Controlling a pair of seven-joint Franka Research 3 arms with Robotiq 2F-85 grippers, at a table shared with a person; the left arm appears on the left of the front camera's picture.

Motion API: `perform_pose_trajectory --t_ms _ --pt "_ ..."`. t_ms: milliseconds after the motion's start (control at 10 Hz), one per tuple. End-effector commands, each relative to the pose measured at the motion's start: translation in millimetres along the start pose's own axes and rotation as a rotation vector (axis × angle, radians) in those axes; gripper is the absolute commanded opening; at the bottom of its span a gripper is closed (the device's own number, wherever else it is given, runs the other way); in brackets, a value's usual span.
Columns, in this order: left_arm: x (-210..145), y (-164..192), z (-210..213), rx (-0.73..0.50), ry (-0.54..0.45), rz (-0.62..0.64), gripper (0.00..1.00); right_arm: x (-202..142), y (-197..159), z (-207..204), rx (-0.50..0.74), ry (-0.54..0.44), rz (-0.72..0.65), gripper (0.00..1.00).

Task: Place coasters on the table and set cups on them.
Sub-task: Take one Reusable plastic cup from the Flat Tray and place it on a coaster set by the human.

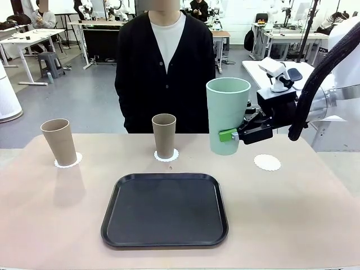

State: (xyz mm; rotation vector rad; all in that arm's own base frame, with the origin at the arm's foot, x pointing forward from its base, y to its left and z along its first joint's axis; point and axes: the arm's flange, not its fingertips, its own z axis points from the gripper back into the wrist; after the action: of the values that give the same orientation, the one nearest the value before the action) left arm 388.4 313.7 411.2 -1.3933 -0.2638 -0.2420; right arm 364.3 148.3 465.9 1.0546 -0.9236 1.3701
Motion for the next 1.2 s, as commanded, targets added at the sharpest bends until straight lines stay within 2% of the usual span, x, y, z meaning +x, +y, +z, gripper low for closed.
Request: perform_pose_trajectory --t_ms 0,100,200,300,700,900,1000,1100 --pt "0 -1 1 0.008 -0.001 0.014 1.0 -5 -2 1 0.02 -0.011 0.006 0.62" --pt "0 -1 1 0.008 -0.001 0.014 1.0 -5 -2 1 0.02 -0.011 0.006 0.62" --pt "0 -1 1 0.008 -0.001 0.014 1.0 -1 0 -1 0.005 -0.002 -0.004 0.81" --pt "0 -1 1 0.008 -0.001 0.014 1.0 -5 -37 37 -0.042 -0.059 -0.013 0.81" --pt "0 -1 1 0.008 -0.001 0.014 1.0 -24 -118 161 -0.207 -0.097 -0.088 0.81" --pt "0 -1 1 0.008 -0.001 0.014 1.0 -43 -140 205 -0.244 -0.107 -0.11 0.81" --pt "0 -1 1 0.008 -0.001 0.014 1.0 -59 -152 244 -0.289 -0.08 -0.132 0.81" --pt "0 -1 1 0.008 -0.001 0.014 1.0 -60 -152 248 -0.289 -0.082 -0.134 0.81"
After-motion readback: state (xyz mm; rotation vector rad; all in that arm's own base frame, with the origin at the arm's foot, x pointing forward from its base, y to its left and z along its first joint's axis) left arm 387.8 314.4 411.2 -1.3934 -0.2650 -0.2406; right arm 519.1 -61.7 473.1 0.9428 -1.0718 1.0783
